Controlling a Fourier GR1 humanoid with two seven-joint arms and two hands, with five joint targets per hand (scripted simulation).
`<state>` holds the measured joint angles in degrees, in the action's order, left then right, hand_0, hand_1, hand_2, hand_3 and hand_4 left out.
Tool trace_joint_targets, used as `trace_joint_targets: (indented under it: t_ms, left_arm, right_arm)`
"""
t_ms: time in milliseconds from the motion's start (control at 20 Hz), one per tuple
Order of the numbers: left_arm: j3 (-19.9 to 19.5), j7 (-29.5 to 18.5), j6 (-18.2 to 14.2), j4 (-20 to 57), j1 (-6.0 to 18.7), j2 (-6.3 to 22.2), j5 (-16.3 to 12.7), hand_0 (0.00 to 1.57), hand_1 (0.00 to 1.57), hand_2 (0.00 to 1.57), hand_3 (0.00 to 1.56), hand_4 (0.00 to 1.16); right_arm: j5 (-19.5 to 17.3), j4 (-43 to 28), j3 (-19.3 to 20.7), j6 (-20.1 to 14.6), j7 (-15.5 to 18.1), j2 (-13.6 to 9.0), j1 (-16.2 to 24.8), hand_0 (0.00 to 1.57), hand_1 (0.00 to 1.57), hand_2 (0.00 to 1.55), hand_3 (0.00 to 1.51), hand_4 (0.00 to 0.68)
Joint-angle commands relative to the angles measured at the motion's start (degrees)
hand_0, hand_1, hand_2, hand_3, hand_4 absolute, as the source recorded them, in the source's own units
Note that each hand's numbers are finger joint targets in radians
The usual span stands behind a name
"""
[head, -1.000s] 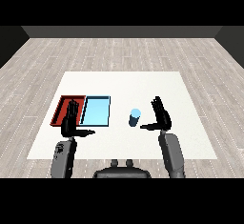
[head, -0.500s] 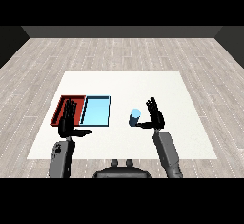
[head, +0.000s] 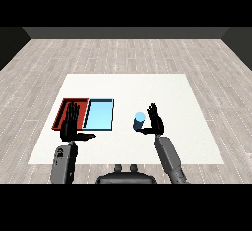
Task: Pick the blue can and put it in the blue box
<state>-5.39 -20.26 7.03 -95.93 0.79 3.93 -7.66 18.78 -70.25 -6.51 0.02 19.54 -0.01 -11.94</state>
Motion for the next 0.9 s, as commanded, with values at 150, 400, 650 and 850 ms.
trace_joint_targets:
  t_ms: [150,400,650,850]
  left_arm:
    - [-0.14,-1.67,0.22,3.44,1.13,-0.43,0.31,0.0,0.0,0.0,0.0,0.0]
    - [-0.13,0.83,-1.34,-0.69,0.57,-0.43,0.75,0.0,0.0,0.0,0.0,0.0]
    - [-0.95,-1.62,0.66,2.6,0.48,0.13,-0.36,0.0,0.0,0.0,0.0,0.0]
    - [-2.08,-1.01,1.65,0.56,-1.57,1.3,-0.93,0.0,0.0,0.0,0.0,0.0]
  right_arm:
    - [2.89,9.51,-2.1,-3.06,3.55,0.01,-6.55,0.0,0.0,0.0,0.0,0.0]
    - [2.85,2.8,-1.97,-0.43,-0.57,-0.01,-0.86,0.0,0.0,0.0,0.0,0.0]
    - [8.06,20.22,-3.45,-4.01,6.44,0.01,-14.99,0.0,0.0,0.0,0.0,0.0]
    - [4.98,17.49,0.39,1.77,4.4,-0.59,-10.54,0.0,0.0,0.0,0.0,0.0]
